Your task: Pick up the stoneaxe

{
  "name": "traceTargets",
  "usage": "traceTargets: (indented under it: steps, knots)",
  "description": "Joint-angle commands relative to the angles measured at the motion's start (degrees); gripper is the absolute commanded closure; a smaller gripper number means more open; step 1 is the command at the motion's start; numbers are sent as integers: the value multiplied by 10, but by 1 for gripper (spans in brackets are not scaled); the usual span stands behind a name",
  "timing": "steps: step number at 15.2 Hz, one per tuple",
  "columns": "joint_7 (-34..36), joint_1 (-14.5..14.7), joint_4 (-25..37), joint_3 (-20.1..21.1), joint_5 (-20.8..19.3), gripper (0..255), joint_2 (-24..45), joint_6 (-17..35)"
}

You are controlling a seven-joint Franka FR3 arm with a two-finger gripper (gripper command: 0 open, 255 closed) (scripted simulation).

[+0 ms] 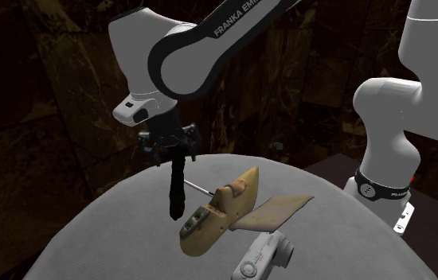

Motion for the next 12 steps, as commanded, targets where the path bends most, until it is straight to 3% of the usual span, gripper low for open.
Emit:
traceTargets:
  steps: [1, 5, 6, 12]
  knots:
    - [-2, -1, -6, 2, 4, 0, 8, 13]
    - [-4, -4, -12, 5, 11, 0, 21, 30]
    - [-4, -3, -13, 5, 11, 255, 20, 31]
    - [-3, -3, -13, 5, 11, 255, 20, 31]
